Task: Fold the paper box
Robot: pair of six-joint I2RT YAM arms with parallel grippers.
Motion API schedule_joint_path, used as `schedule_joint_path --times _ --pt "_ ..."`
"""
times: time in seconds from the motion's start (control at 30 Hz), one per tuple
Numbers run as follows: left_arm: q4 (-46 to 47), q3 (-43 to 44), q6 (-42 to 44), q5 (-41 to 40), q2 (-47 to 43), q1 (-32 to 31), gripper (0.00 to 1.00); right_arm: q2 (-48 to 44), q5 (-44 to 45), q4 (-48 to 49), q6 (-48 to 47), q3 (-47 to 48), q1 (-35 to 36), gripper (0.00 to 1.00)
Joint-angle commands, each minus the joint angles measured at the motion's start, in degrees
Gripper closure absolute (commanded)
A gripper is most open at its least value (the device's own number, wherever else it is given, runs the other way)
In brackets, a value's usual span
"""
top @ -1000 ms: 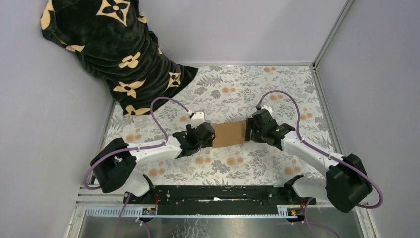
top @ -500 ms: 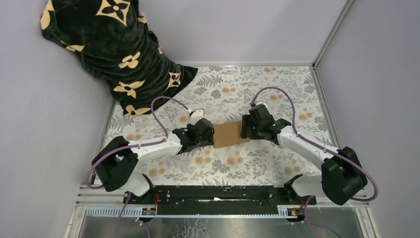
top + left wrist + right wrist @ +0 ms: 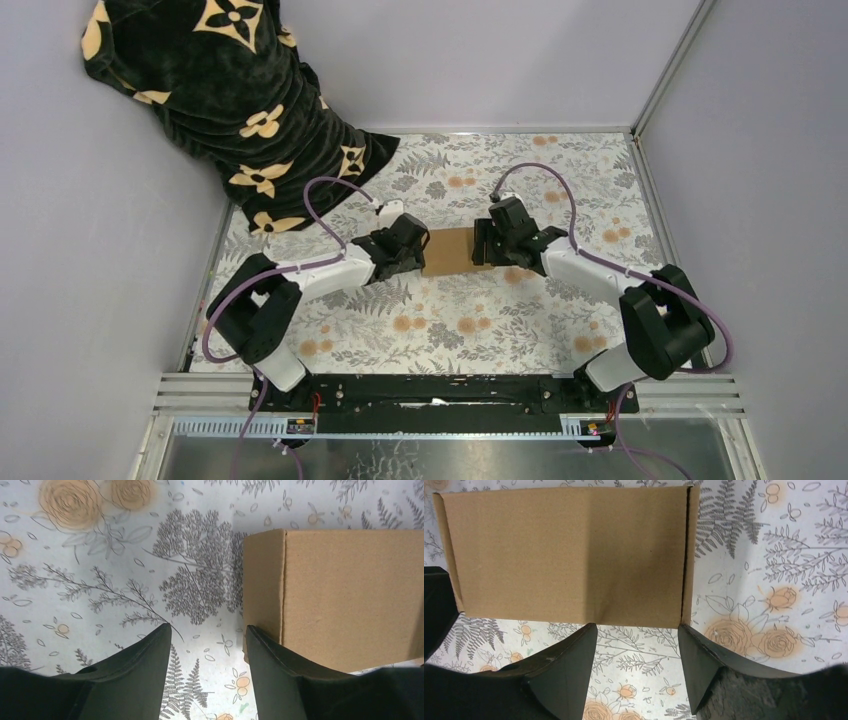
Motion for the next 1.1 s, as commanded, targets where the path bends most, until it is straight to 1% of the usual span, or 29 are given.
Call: schedule_joint_path --times 0.0,0.1,0.13,0.17,0.2,0.23,0.27,0.3,0.47,0.53,0.6,0.67,0.73,0.8,0.9,0.93,1.0,1.07 --pt "1.53 3.85 2.58 -0.62 0.01 1.59 0.36 3.66 -2.59 0.83 -1.31 3.52 0.39 0.31" --pt "-0.94 5.23 4.73 -1.40 -2.39 2.52 0.36 1.75 -0.55 -2.30 -2.35 5.51 0.42 0.28" --pt "-2.09 5.68 5.68 -1.88 -3.96 2.57 0.35 0.16 0.54 -3.25 -2.85 5.79 0.38 0.24" --pt "-3.23 6.14 6.68 -2.25 -5.88 2.55 0.33 -1.76 1.53 -4.21 -3.52 6.16 0.34 0.17" --pt "-4.36 6.71 8.10 -2.73 -7.51 2.54 0.28 -3.38 2.43 -5.07 -4.52 6.48 0.20 0.03" --pt "-5.44 7.04 9.53 -3.19 -9.49 2.54 0.21 -5.62 3.32 -5.66 -5.70 6.83 0.17 0.01" --pt "-5.71 7.08 11.06 -3.48 -11.54 2.60 0.05 -7.15 4.43 -6.40 -6.84 7.11 0.13 0.00" --pt "-5.75 6.95 13.00 -3.44 -14.25 2.63 0.02 -8.62 6.10 -6.91 -7.77 7.37 0.09 0.00" --pt "-5.99 5.00 20.18 -5.17 -23.19 2.77 0.02 -17.55 12.57 -4.26 -13.16 5.00 -0.01 0.00" --pt "-5.79 3.21 21.70 -7.37 -26.91 2.76 0.02 -21.17 13.70 -2.00 -16.50 2.93 -0.01 0.01" --pt "-5.88 1.30 21.98 -9.25 -30.50 3.58 0.01 -23.61 16.81 -1.63 -17.70 1.81 -0.55 0.00" --pt "-5.03 -0.52 22.55 -7.19 -33.70 5.44 0.01 -25.87 14.40 0.04 -17.30 0.20 -3.07 0.00" --pt "-6.01 -1.18 21.46 -6.56 -35.04 8.12 0.02 -27.49 8.20 1.95 -15.49 -1.29 -8.28 0.00" --pt "-5.75 -1.92 21.73 -2.11 -35.68 11.74 0.01 -28.12 4.29 2.69 -14.50 -1.71 -12.52 0.00" --pt "-4.27 -2.61 20.52 3.74 -35.88 17.21 0.01 -27.62 3.94 3.10 -14.99 -1.01 -14.26 0.00" --pt "-3.61 -2.82 20.18 4.38 -35.74 18.37 0.02 -26.98 3.98 3.15 -15.03 -0.53 -14.52 0.00" --pt "-3.18 -2.21 20.88 4.45 -35.09 19.85 0.02 -25.29 2.44 2.66 -14.19 0.82 -15.82 0.00" --pt "-3.38 -1.79 21.54 2.76 -35.09 20.47 0.02 -24.00 0.90 1.10 -13.08 2.64 -16.66 0.00"
